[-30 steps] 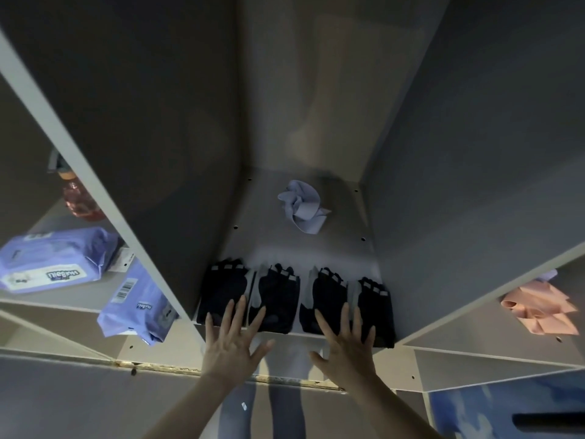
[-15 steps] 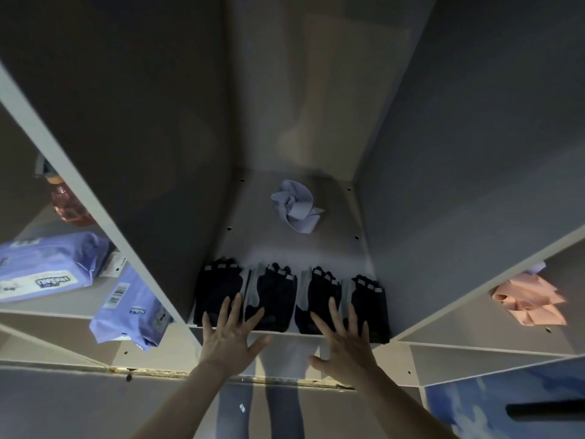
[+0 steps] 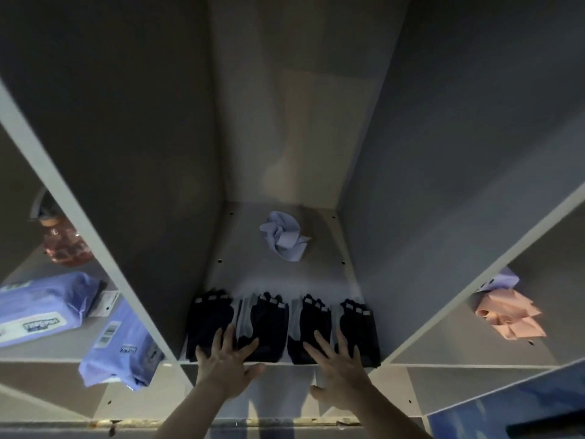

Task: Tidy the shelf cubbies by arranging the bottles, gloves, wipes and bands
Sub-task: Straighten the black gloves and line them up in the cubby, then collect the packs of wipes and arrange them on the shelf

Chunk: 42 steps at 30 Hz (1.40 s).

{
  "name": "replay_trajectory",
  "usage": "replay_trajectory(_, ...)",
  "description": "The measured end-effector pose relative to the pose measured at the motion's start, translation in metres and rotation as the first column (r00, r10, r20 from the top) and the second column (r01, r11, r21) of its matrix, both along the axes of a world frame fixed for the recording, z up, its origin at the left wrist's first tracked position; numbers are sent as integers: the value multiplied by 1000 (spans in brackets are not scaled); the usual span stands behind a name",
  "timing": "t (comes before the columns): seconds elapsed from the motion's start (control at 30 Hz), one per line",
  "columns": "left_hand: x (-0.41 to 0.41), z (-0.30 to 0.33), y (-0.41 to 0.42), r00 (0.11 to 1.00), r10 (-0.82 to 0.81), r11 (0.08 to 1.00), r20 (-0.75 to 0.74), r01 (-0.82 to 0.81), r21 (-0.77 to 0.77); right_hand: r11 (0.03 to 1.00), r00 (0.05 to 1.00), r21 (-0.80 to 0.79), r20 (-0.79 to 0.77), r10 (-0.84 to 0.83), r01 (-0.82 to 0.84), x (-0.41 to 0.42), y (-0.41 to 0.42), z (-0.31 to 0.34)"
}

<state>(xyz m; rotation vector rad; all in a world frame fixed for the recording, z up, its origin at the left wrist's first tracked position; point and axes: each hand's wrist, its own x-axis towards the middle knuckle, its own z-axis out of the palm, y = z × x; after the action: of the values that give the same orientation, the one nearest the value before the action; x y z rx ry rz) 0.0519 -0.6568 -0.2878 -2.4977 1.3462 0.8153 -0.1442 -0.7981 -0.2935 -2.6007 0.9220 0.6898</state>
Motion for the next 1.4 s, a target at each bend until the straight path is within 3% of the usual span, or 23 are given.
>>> replay_trajectory(0.37, -1, 17, -2, 1000, -21, 1000, 4, 21, 21, 988, 997, 141, -61, -51, 60, 8, -8, 19)
replay_trajectory(0.47, -5, 41, -5, 995, 75, 983, -62, -85, -162, 983, 996, 173, -69, -57, 68, 12, -6, 32)
replay_trajectory(0.57, -9, 73, 0, 970, 169, 865, -177, -232, -446, 995, 984, 89, 170, -58, 44, 22, 1, 64)
replay_trajectory(0.6, -8, 84, 2, 956, 184, 803, -229, -280, -526, 982, 949, 168, 287, -132, 86, 27, 5, 79)
replay_trajectory(0.67, -5, 109, 6, 909, 179, 647, -378, -398, -651, 858, 786, 480, 453, -420, 182, 39, 15, 110)
replay_trajectory(0.73, -4, 137, 9, 842, 146, 458, -519, -523, -719, 733, 595, 669, 540, -595, 126, 47, 25, 137)
replay_trajectory(0.8, -5, 167, 13, 780, 107, 298, -616, -617, -729, 718, 458, 695, 630, -627, 26, 49, 34, 158)
replay_trajectory(0.87, -9, 189, 17, 747, 53, 194, -663, -659, -726, 714, 392, 698, 674, -626, -61, 47, 44, 180)
replay_trajectory(1.03, -29, 197, 23, 774, 114, 149, -623, -633, -760, 746, 417, 645, 731, -540, -165, 35, 50, 207)
replay_trajectory(1.27, -47, 172, 30, 753, 218, 139, -621, -654, -744, 786, 444, 609, 736, -510, -107, 15, 43, 197)
replay_trajectory(1.4, -51, 170, 25, 723, 191, 122, -664, -689, -714, 782, 431, 617, 731, -529, -87, 4, 46, 190)
